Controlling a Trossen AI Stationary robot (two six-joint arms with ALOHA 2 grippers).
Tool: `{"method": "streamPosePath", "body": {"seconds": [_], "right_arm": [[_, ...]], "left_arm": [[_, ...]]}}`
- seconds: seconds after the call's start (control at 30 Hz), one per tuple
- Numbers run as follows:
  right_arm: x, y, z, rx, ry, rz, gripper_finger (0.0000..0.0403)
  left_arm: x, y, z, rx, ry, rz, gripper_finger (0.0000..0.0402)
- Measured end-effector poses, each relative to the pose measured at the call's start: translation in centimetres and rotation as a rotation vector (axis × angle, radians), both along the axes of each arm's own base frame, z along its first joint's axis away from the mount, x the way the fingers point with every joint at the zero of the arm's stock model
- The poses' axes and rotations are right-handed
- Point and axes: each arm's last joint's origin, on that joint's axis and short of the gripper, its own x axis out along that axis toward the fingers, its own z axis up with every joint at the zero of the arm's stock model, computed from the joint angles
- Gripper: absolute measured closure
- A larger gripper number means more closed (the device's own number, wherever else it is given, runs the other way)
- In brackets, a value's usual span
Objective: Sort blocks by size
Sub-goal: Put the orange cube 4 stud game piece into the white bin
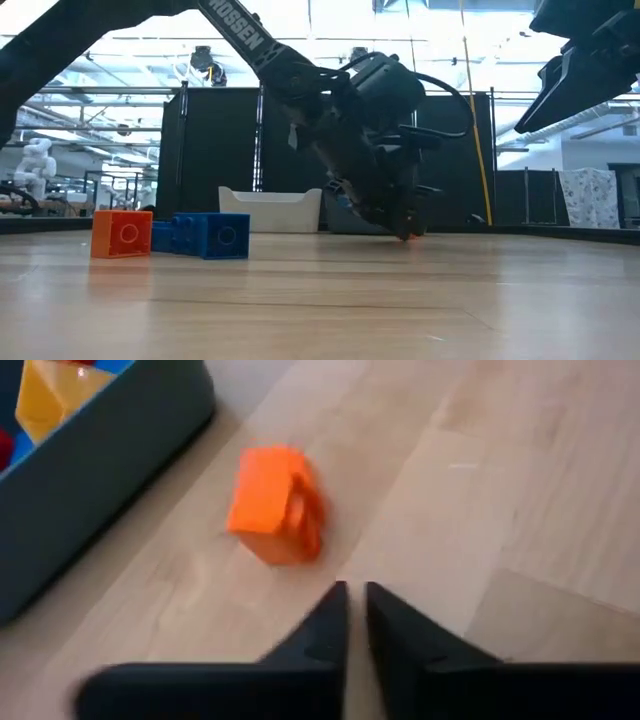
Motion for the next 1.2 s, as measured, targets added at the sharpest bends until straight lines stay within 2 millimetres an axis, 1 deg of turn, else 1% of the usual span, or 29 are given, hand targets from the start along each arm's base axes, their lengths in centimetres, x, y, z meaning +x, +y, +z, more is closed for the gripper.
{"method": "streamPosePath", "body": {"seconds": [0.03,0.1,0.23,0.33,0.43,0.53,0.6,0.67,0.77,1.0,1.1,1.2], "right_arm": [[0.0,0.0,0.0,0.0,0.0,0.0,0.0211],[0.0,0.0,0.0,0.001,-0.001,0.0,0.0211],[0.0,0.0,0.0,0.0,-0.001,0.0,0.0211],[0.0,0.0,0.0,0.0,0.0,0.0,0.0211],[0.0,0.0,0.0,0.0,0.0,0.0,0.0211],[0.0,0.0,0.0,-0.001,0.0,0.001,0.0211],[0.0,0.0,0.0,-0.002,0.001,0.002,0.0211],[0.0,0.0,0.0,-0.002,0.001,0.002,0.0211],[0.0,0.0,0.0,-0.002,0.001,0.002,0.0211],[0.0,0.0,0.0,-0.003,0.002,0.003,0.0211],[0.0,0.0,0.0,-0.003,0.002,0.003,0.0211],[0.0,0.0,0.0,-0.006,0.003,0.005,0.0211]], "left_arm": [[0.1,-0.1,0.1,0.01,0.005,-0.013,0.0379],[0.4,-0.4,0.5,0.022,-0.007,-0.03,0.0393],[1.0,-0.7,1.4,0.023,-0.047,-0.037,0.039],[1.2,-1.1,1.7,0.068,-0.022,-0.053,0.039],[1.7,-1.2,2.8,0.098,-0.051,-0.037,0.0388],[2.5,-0.9,4.0,0.097,-0.058,-0.118,0.0376],[2.9,-0.7,4.7,0.114,-0.051,-0.177,0.036],[3.1,-0.6,5.3,0.175,-0.025,-0.219,0.0336],[3.2,0.0,5.7,0.243,0.011,-0.228,0.0293],[3.0,3.0,5.5,0.192,-0.009,-0.133,0.0194],[3.0,3.4,5.6,0.15,-0.052,-0.092,0.0161],[3.0,3.3,5.6,0.104,-0.077,-0.095,0.0141]]}}
